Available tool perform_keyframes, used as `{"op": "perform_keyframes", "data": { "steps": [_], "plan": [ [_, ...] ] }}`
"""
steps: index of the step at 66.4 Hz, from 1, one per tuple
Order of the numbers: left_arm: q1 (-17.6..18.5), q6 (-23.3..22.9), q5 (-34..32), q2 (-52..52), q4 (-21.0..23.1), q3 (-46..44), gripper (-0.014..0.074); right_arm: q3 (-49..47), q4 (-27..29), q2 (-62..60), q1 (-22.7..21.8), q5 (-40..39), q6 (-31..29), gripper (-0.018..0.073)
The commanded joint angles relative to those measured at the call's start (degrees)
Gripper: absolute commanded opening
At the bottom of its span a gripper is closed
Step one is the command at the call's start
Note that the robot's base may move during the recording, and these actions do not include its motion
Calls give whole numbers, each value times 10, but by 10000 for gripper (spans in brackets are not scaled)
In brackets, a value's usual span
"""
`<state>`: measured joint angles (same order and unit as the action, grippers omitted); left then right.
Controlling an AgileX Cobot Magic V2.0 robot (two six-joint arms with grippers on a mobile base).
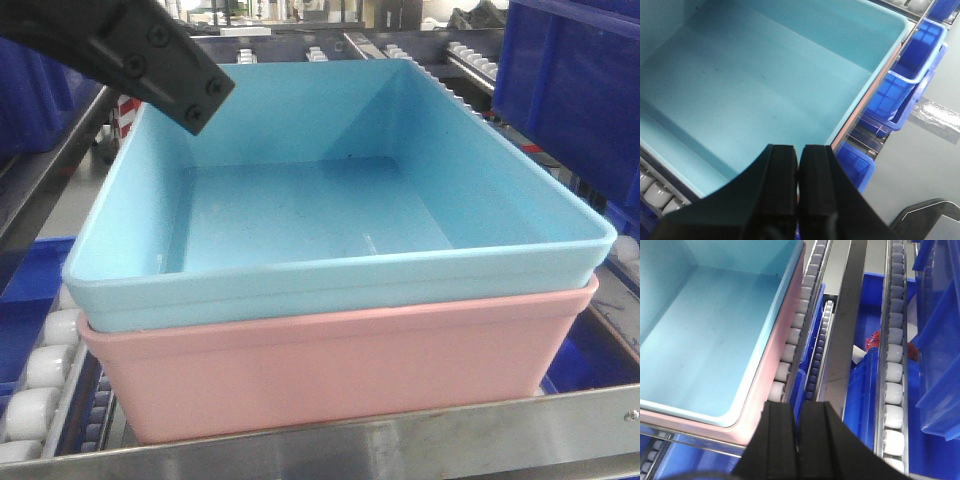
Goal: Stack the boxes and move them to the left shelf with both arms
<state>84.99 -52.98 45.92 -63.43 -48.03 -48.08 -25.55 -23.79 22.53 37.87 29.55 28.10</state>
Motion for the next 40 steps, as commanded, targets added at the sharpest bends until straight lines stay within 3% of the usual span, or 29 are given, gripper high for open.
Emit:
{"op": "perform_keyframes", "data": {
  "steps": [1, 40],
  "plan": [
    [4, -6, -7, 13, -29, -15, -3, -15, -20, 2, 0, -39, -4, 55],
    [4, -6, -7, 13, -29, -15, -3, -15, -20, 2, 0, -39, -4, 55]
  ]
}}
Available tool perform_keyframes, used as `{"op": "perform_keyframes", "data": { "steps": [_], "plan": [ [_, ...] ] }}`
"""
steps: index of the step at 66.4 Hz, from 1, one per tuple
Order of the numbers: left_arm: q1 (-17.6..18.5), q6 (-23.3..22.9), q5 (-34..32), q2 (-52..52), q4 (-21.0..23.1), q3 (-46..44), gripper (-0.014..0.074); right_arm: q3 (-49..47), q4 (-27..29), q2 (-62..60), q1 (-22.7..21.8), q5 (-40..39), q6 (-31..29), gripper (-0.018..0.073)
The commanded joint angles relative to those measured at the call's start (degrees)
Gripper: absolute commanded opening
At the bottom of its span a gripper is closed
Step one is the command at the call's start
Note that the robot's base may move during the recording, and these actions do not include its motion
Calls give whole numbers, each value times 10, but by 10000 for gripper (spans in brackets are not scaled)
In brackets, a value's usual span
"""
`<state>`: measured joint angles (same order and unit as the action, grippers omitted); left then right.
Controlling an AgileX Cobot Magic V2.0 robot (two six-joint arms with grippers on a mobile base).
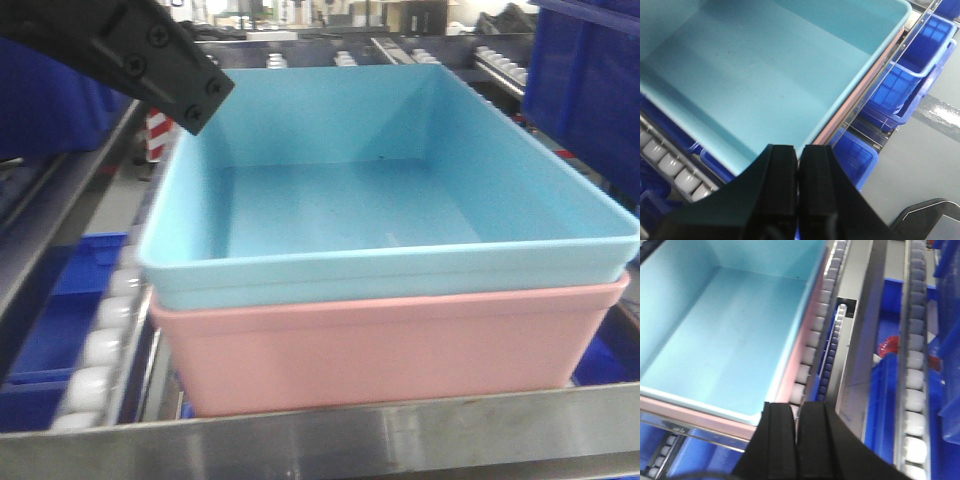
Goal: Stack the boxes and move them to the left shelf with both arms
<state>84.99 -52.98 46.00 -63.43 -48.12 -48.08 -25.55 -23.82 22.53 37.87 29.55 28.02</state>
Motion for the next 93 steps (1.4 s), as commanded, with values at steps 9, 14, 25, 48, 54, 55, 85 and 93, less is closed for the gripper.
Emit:
{"op": "perform_keyframes", "data": {
  "steps": [9, 14, 25, 48, 54, 55, 85, 93],
  "plan": [
    [4, -6, -8, 13, -28, -15, -3, -15, -19, 2, 0, -39, -3, 55],
    [4, -6, -8, 13, -28, -15, -3, -15, -19, 2, 0, -39, -3, 55],
    [4, -6, -8, 13, -28, -15, -3, -15, -19, 2, 0, -39, -3, 55],
    [4, -6, -8, 13, -28, -15, -3, -15, -19, 2, 0, -39, -3, 55],
    [4, -6, -8, 13, -28, -15, -3, -15, -19, 2, 0, -39, -3, 55],
    [4, -6, -8, 13, -28, -15, -3, -15, -19, 2, 0, -39, -3, 55],
    [4, -6, -8, 13, -28, -15, -3, -15, -19, 2, 0, -39, -3, 55],
    [4, -6, -8, 13, -28, -15, -3, -15, -19, 2, 0, -39, -3, 55]
  ]
}}
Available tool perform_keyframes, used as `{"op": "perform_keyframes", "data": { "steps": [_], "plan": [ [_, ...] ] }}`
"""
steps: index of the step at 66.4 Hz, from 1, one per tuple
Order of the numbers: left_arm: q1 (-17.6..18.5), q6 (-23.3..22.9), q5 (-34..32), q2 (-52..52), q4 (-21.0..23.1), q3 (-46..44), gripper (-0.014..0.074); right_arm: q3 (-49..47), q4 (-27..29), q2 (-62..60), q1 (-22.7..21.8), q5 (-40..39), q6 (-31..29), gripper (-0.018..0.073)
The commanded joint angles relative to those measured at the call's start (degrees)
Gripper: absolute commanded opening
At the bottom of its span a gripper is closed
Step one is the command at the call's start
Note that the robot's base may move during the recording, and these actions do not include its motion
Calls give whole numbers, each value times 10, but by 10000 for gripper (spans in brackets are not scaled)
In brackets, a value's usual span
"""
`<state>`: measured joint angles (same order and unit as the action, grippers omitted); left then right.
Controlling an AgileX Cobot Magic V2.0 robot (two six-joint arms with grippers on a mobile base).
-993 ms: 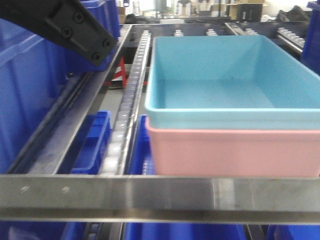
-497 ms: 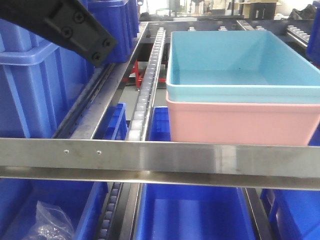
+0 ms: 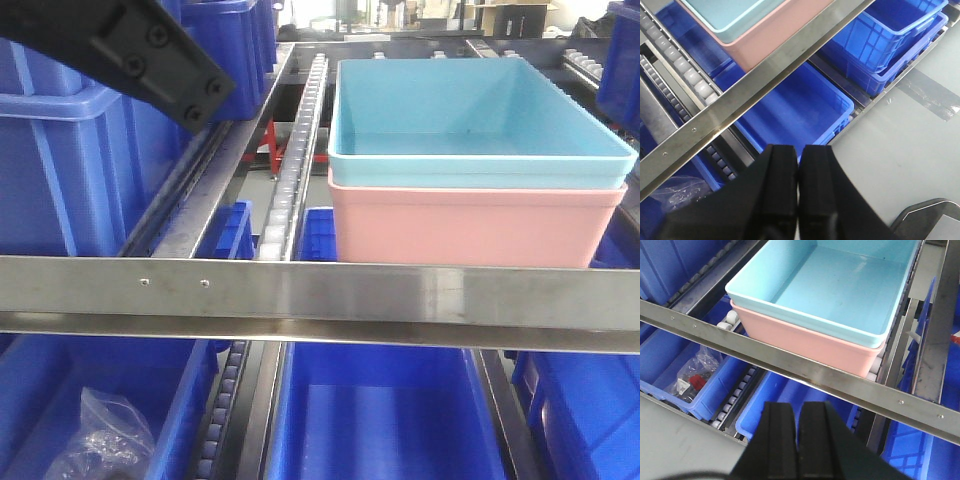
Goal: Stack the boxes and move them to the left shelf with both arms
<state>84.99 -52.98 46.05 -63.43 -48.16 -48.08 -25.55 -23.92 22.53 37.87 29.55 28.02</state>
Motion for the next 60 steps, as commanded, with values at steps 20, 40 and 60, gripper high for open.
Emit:
{"op": "perform_keyframes", "data": {
  "steps": [20, 40, 60],
  "plan": [
    [-80, 269, -162, 44, 196, -15, -3, -15, -18, 2, 0, -39, -3, 55],
    [-254, 570, -228, 141, 428, 21, -3, -15, -18, 2, 0, -39, -3, 55],
    [-510, 591, -388, 371, 435, 223, -3, -15, -18, 2, 0, -39, -3, 55]
  ]
}}
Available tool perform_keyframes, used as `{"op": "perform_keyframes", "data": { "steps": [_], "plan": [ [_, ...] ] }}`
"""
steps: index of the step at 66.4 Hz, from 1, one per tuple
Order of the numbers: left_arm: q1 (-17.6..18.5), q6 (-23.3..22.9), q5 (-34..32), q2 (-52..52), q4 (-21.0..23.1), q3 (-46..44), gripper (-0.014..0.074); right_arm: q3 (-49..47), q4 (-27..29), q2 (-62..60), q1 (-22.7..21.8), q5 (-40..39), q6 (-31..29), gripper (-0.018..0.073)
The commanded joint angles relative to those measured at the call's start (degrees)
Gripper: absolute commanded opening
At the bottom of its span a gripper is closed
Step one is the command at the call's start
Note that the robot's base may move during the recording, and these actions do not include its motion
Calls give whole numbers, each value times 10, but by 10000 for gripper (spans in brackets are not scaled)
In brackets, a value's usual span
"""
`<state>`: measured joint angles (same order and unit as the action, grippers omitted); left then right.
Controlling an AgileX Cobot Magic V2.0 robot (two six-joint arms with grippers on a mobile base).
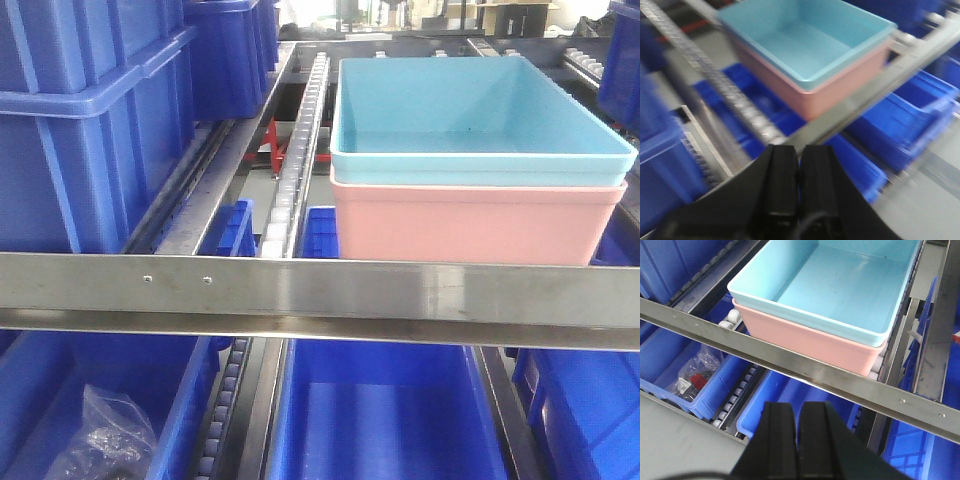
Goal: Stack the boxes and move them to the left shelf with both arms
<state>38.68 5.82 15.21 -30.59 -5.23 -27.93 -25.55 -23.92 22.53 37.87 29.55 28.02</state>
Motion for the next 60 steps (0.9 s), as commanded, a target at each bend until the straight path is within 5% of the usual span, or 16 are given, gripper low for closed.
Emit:
{"op": "perform_keyframes", "data": {
  "steps": [1, 15, 27, 38, 60],
  "plan": [
    [-57, 3, -86, 57, 5, 36, -3, -15, -18, 2, 0, -39, -3, 55],
    [-224, -3, -193, 219, 7, 196, -3, -15, -18, 2, 0, -39, -3, 55],
    [-307, -9, -208, 299, 61, 275, -3, -15, -18, 2, 0, -39, -3, 55],
    [-338, -9, -215, 306, 87, 315, -3, -15, -18, 2, 0, -39, -3, 55],
    [-340, -9, -186, 306, 94, 314, -3, -15, -18, 2, 0, -38, -3, 55]
  ]
}}
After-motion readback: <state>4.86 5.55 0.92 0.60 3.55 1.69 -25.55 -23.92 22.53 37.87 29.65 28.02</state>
